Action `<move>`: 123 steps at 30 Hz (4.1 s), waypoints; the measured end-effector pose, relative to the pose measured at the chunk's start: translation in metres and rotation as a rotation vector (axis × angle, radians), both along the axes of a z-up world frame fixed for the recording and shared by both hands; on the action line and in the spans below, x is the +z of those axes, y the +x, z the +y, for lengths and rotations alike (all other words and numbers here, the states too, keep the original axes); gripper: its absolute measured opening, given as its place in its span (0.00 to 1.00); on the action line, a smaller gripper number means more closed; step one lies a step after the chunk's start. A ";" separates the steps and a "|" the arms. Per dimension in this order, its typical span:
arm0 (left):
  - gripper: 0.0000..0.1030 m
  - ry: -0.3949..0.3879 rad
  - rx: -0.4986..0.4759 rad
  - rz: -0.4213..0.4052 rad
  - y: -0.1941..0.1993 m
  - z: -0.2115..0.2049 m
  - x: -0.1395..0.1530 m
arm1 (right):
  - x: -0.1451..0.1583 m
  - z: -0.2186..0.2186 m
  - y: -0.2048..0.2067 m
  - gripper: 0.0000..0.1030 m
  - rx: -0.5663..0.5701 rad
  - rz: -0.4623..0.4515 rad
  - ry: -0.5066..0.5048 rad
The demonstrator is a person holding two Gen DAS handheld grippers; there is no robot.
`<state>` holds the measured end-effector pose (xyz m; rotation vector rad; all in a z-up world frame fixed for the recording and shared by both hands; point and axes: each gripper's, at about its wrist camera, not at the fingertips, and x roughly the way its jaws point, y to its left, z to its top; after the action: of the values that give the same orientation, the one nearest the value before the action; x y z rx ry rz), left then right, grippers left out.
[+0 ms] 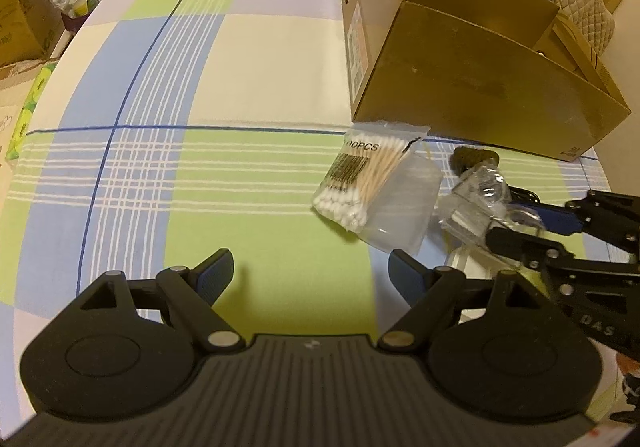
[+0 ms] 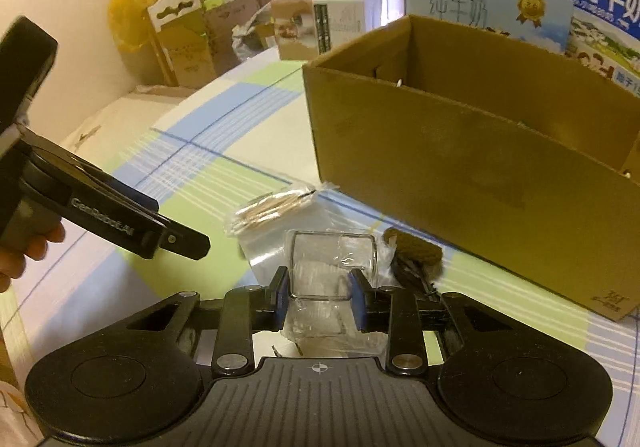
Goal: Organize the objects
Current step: 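Lower the right tool onto the clear plastic bag and grasp it, then grasp the cotton swab bag with the left tool, then carry the swab bag with the left tool while the right carries the clear bag to the box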
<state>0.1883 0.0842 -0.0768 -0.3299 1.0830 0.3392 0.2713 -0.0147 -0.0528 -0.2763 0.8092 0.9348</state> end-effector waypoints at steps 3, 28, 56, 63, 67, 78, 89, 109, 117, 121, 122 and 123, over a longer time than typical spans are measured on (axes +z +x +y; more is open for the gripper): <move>0.79 0.016 -0.018 -0.004 0.005 0.001 0.001 | 0.011 -0.010 0.000 0.27 -0.032 -0.015 0.026; 0.56 0.017 -0.164 -0.036 0.081 0.017 -0.018 | 0.025 -0.114 0.028 0.27 -0.394 0.009 0.002; 0.21 0.006 -0.071 0.017 0.027 0.021 -0.028 | 0.028 -0.111 0.022 0.27 -0.380 0.023 0.029; 0.20 -0.011 -0.066 0.026 0.009 0.011 -0.022 | 0.035 -0.109 0.013 0.27 -0.361 0.011 0.052; 0.20 -0.009 -0.070 0.008 -0.001 0.005 -0.012 | 0.040 -0.111 0.007 0.27 -0.358 0.001 0.064; 0.19 0.012 -0.110 -0.102 -0.012 -0.022 0.037 | 0.059 -0.122 -0.012 0.27 -0.361 -0.036 0.106; 0.19 0.023 -0.189 -0.229 -0.001 -0.064 0.086 | 0.084 -0.130 -0.025 0.27 -0.347 -0.085 0.153; 0.19 0.068 -0.267 -0.353 0.057 -0.099 0.130 | 0.128 -0.130 0.007 0.27 -0.292 -0.214 0.213; 0.19 0.077 -0.272 -0.365 0.084 -0.101 0.134 | 0.131 -0.128 0.035 0.27 -0.291 -0.232 0.217; 0.19 0.078 -0.277 -0.365 0.098 -0.102 0.133 | 0.130 -0.125 0.049 0.27 -0.289 -0.237 0.215; 0.19 0.078 -0.277 -0.363 0.102 -0.102 0.133 | 0.130 -0.125 0.054 0.27 -0.288 -0.237 0.215; 0.19 0.078 -0.279 -0.361 0.106 -0.102 0.133 | 0.129 -0.124 0.058 0.27 -0.289 -0.237 0.215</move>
<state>0.2943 -0.0175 0.0558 -0.1589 0.7456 0.0670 0.3296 -0.1384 0.0762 -0.0774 0.5085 0.6939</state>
